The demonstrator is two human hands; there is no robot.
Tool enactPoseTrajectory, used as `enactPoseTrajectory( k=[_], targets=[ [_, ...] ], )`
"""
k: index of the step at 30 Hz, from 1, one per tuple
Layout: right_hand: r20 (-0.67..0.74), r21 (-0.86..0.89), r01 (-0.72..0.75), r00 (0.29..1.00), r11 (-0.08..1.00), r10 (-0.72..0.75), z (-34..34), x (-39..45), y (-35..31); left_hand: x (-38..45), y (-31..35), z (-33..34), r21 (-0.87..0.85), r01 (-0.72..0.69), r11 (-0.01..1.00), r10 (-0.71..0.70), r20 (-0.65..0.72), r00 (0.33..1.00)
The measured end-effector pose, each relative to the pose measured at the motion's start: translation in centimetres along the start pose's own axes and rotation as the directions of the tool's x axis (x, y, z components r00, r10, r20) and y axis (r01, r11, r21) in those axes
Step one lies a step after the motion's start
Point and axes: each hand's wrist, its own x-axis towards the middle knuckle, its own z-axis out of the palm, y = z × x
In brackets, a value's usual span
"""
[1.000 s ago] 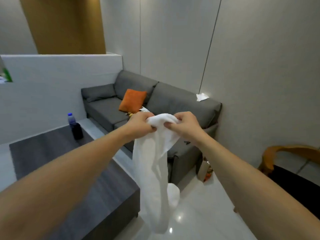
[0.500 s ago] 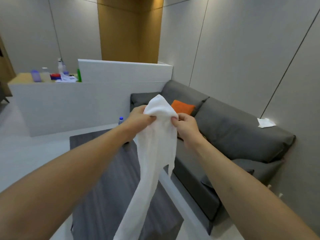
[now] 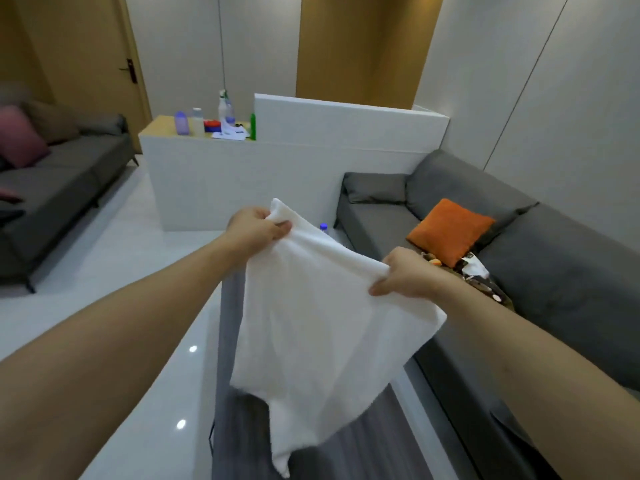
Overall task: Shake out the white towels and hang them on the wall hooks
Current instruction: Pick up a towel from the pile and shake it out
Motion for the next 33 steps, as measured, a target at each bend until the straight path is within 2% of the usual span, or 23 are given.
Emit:
enactPoseTrajectory(
  k=[4, 9, 13, 18, 25, 29, 33],
  targets=[
    [-0.009, -0.087, -0.019, 1.0, 0.996, 0.019, 0.3, 6.5, 1.9, 4.0, -3.8, -2.7, 0.013, 0.108, 0.994, -0.105, -0.12, 0.987],
    [-0.059, -0.015, 0.018, 0.998, 1.0, -0.018, 0.0, 16.5, 2.1, 9.6, -4.8, -3.4, 0.11, 0.147, 0.983, -0.121, -0.216, 0.969],
    [-0.218, 0.094, 0.074, 0.974, 0.993, -0.052, -2.6, 24.5, 1.5, 15.7, -3.0, -4.7, 0.118, 0.161, 0.98, -0.11, -0.351, 0.93],
    [-0.454, 0.201, 0.204, 0.886, 0.958, -0.094, -8.0, 31.0, -0.6, 21.5, 1.3, -6.6, 0.175, 0.129, 0.976, -0.013, -0.546, 0.838],
    [-0.628, 0.252, 0.414, 0.758, 0.875, -0.178, -15.3, 30.7, -1.8, 21.7, 8.3, -8.1, 0.071, -0.074, 0.995, 0.102, -0.683, 0.723],
    [-0.603, 0.255, 0.418, 0.774, 0.872, -0.194, -15.2, 27.0, -0.7, 18.2, 9.2, -7.0, 0.061, -0.126, 0.99, 0.134, -0.67, 0.73],
    [-0.549, 0.281, 0.373, 0.819, 0.884, -0.17, -11.8, 22.1, 1.9, 12.4, 6.1, -5.3, 0.027, -0.132, 0.991, 0.121, -0.599, 0.791]
  ],
)
